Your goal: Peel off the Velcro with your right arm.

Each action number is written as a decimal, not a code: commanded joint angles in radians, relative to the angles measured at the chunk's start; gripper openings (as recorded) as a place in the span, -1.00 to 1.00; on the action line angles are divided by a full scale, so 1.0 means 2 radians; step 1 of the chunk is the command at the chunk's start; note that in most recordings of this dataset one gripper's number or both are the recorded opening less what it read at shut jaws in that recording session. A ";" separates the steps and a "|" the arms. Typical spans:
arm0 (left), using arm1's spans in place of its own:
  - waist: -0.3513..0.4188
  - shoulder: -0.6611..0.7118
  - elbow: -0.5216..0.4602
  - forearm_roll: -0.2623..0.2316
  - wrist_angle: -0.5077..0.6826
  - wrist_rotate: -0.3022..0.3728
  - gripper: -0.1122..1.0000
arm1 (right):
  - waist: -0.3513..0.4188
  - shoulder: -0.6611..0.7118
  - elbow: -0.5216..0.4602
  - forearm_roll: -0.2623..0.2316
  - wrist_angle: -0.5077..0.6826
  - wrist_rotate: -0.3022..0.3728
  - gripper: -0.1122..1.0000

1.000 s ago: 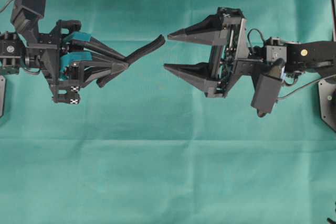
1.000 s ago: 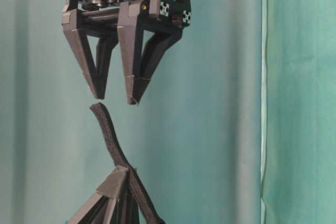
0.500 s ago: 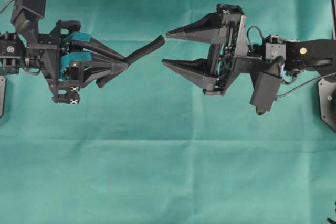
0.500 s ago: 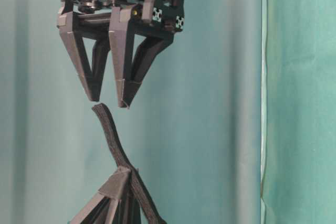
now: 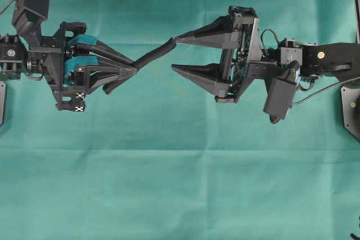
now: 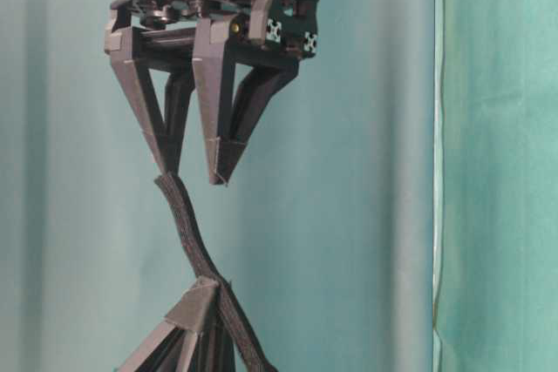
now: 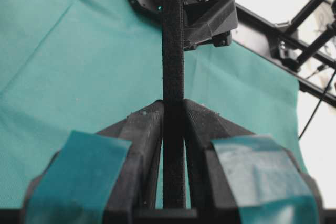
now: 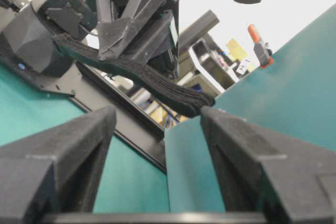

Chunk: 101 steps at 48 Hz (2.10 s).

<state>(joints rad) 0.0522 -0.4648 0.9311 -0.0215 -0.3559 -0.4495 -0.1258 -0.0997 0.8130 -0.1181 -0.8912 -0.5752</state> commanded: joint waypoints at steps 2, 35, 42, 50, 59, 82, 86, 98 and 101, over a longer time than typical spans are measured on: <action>0.001 -0.005 -0.005 0.000 -0.005 0.001 -0.62 | -0.002 -0.004 -0.010 -0.001 -0.005 0.002 -0.35; 0.002 -0.005 -0.006 -0.001 -0.005 0.001 -0.62 | -0.002 -0.004 -0.005 -0.001 -0.016 0.002 -0.44; 0.001 -0.005 -0.006 -0.001 -0.005 0.001 -0.62 | -0.002 -0.004 -0.004 -0.001 -0.016 0.002 -0.44; 0.001 -0.005 -0.005 -0.001 -0.005 0.001 -0.62 | -0.003 -0.005 -0.005 0.000 -0.015 0.002 -0.44; 0.002 -0.005 -0.005 -0.001 -0.005 0.001 -0.62 | -0.004 -0.005 -0.005 -0.001 -0.016 0.002 -0.44; 0.002 -0.005 -0.004 -0.001 -0.005 0.001 -0.62 | -0.012 -0.015 0.002 0.000 -0.016 0.002 -0.44; 0.002 -0.005 -0.004 -0.001 -0.005 0.001 -0.62 | -0.012 -0.014 0.002 -0.001 -0.016 0.002 -0.45; 0.003 -0.005 -0.004 -0.001 -0.004 0.001 -0.62 | -0.012 -0.015 -0.001 -0.001 -0.016 0.002 -0.45; 0.005 -0.005 -0.003 -0.001 -0.005 0.001 -0.62 | -0.012 -0.015 -0.001 -0.001 -0.016 0.002 -0.45</action>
<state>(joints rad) 0.0552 -0.4648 0.9342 -0.0215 -0.3543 -0.4495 -0.1473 -0.1043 0.8253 -0.1181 -0.9127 -0.5722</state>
